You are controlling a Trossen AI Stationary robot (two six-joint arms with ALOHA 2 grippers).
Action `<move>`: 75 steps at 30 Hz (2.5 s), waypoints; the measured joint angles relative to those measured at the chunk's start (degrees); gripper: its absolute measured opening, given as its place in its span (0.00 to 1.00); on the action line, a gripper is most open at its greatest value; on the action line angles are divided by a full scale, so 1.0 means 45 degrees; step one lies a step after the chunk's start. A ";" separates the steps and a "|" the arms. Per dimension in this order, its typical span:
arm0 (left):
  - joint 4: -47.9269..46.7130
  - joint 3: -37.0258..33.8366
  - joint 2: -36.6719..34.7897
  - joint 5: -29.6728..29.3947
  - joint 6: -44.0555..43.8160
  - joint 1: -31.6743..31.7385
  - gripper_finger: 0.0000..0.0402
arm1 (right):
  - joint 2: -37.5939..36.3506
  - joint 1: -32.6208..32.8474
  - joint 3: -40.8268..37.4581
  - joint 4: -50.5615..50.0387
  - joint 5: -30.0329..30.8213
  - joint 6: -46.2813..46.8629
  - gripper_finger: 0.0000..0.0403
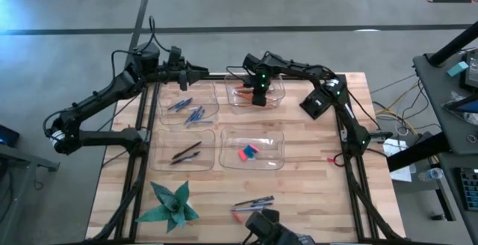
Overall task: Sort crayons/erasers/pens/pencils in bins
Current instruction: Put the orange pencil into the top right transparent bin, then put the white pen into the bottom left transparent bin
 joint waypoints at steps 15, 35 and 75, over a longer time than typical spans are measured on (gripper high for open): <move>0.0000 0.0000 0.0000 0.0010 0.0000 0.0010 0.33 | -0.0010 0.0000 0.0000 0.0138 0.0000 0.0481 0.03; -0.0033 0.0000 0.0000 0.0140 0.0013 0.0005 0.33 | -0.1259 0.0015 -0.0024 0.0150 0.0354 0.2364 0.33; -0.3461 0.0000 -0.0847 0.1703 0.2025 -0.0008 0.33 | -0.7213 1.2497 -0.4544 0.0395 0.1518 0.9474 0.26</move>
